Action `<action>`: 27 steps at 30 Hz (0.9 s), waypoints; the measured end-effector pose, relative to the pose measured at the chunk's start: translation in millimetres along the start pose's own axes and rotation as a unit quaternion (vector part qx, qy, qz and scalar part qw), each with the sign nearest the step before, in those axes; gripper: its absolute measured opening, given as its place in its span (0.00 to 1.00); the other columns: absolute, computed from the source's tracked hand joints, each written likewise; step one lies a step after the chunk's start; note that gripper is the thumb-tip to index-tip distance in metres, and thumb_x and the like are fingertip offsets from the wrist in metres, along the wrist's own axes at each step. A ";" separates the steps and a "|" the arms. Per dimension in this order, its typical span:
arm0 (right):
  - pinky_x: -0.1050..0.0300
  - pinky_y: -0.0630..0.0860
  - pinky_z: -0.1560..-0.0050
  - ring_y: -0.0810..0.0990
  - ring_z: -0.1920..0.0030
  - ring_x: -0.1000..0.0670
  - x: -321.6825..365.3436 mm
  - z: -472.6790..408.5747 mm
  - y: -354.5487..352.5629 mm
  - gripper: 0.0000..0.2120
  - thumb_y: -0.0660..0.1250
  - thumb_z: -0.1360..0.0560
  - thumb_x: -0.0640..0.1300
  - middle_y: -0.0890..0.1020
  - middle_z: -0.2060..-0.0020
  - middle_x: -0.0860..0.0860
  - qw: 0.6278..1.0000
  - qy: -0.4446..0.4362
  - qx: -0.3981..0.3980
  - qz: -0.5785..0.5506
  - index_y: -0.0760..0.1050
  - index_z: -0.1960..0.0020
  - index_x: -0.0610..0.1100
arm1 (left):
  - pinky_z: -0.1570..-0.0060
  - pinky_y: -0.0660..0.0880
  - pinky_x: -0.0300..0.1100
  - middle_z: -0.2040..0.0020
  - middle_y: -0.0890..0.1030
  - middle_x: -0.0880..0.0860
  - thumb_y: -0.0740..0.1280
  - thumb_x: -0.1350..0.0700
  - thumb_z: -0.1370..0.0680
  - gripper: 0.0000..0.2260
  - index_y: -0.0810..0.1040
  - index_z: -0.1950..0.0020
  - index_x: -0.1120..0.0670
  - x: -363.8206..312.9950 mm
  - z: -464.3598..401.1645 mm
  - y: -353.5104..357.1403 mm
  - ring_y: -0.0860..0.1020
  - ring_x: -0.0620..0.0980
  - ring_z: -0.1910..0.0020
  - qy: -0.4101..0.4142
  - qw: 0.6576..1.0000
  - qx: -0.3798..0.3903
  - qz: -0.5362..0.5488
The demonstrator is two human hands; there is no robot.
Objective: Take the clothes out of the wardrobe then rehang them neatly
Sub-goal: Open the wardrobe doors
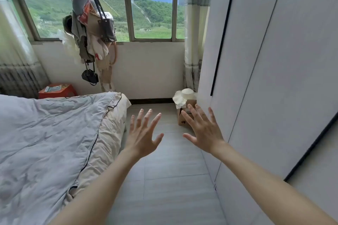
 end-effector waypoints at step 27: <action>0.36 0.59 0.35 0.67 0.31 0.41 -201.6 -167.4 321.5 0.33 0.53 0.30 0.63 0.69 0.31 0.43 0.946 0.281 0.147 -0.062 0.60 0.29 0.49 | 0.32 0.52 0.59 0.28 0.65 0.57 0.52 0.39 0.25 0.27 0.62 0.28 0.48 103.0 -333.7 278.9 0.58 0.61 0.28 0.035 0.984 0.125 0.120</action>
Point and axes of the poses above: each hand's wrist, its own z-axis away from the middle knuckle, its own y-axis out of the palm, x = y × z, the point moved 7 cm from there along -z, towards the middle knuckle
